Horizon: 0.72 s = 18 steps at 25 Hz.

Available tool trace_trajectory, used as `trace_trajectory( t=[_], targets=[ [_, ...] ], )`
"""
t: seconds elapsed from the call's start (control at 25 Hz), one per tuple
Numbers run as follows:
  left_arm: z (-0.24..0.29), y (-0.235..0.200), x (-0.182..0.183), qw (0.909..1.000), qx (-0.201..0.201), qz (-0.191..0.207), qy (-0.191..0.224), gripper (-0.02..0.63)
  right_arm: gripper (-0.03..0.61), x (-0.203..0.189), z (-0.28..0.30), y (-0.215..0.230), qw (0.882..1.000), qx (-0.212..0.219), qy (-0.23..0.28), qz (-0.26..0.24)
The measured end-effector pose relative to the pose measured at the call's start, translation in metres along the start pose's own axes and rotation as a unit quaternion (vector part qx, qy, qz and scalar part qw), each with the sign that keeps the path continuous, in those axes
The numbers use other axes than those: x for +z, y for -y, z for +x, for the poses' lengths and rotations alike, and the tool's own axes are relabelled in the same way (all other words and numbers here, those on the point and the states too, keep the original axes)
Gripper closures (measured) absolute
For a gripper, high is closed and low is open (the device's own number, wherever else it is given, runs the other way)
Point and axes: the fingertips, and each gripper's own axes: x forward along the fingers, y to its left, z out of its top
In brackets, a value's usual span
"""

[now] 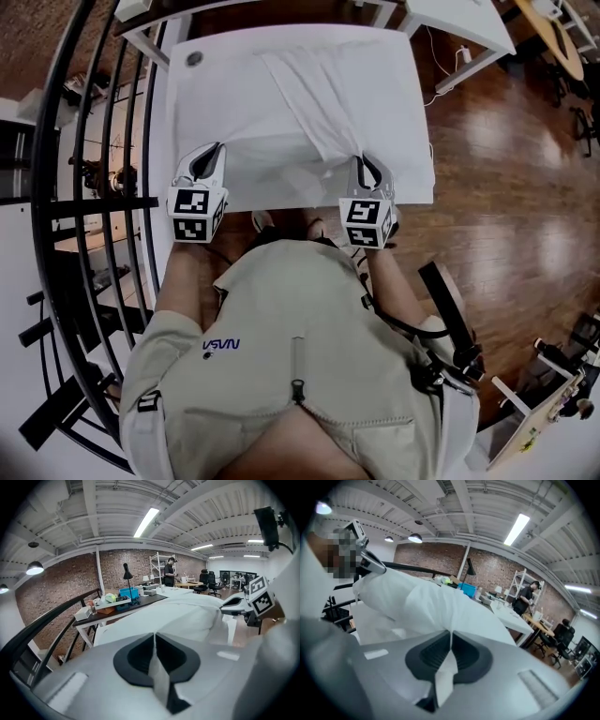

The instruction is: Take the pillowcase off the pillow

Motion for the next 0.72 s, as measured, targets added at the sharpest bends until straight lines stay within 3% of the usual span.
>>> trace_trajectory(
  t=[0.12,0.32,0.48,0.72],
  targets=[
    [-0.001,-0.001,-0.032,0.9995,-0.004,-0.021,-0.024,0.598,0.565,-0.035,0.011,0.001,0.999,-0.004,-0.041,0.010],
    [0.001,0.015,-0.087,0.9965,-0.012,-0.062,-0.055,0.600,0.565,-0.072,0.013,-0.023,0.995,0.030,-0.091,0.040],
    [0.014,0.033,-0.075,0.9970,-0.028,-0.057,-0.043,0.600,0.565,-0.075,0.015,-0.015,0.993,0.042,-0.088,0.064],
    [-0.001,0.053,-0.034,0.9951,-0.088,-0.030,-0.034,0.598,0.548,-0.062,0.010,-0.010,0.991,0.061,-0.085,0.081]
  ],
)
